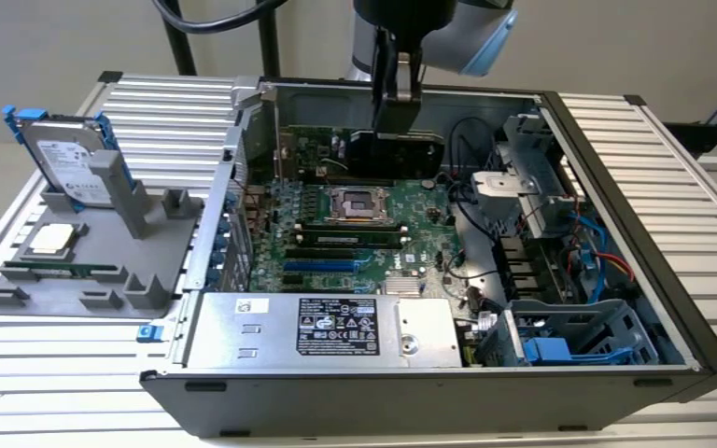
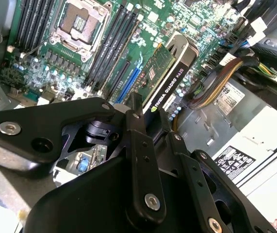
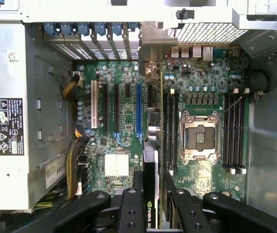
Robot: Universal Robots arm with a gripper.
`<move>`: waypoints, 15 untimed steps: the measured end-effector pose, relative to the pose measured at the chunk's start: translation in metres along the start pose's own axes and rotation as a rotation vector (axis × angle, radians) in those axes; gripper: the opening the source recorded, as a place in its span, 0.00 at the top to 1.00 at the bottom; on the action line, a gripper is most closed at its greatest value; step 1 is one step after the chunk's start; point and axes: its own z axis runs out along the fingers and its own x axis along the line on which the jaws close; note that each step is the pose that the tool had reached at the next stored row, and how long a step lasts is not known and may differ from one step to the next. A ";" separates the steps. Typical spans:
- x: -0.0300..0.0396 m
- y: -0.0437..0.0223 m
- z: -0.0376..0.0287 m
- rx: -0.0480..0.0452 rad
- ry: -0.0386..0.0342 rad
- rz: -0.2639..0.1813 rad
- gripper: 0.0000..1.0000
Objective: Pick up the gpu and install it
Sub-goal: 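Insert the gpu into the slot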
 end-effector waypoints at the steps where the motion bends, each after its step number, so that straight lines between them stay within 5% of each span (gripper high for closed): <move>1: 0.0000 0.0000 0.0004 0.0000 -0.0001 0.000 1.00; 15: 0.0000 0.0000 0.0060 0.0000 0.0000 0.000 1.00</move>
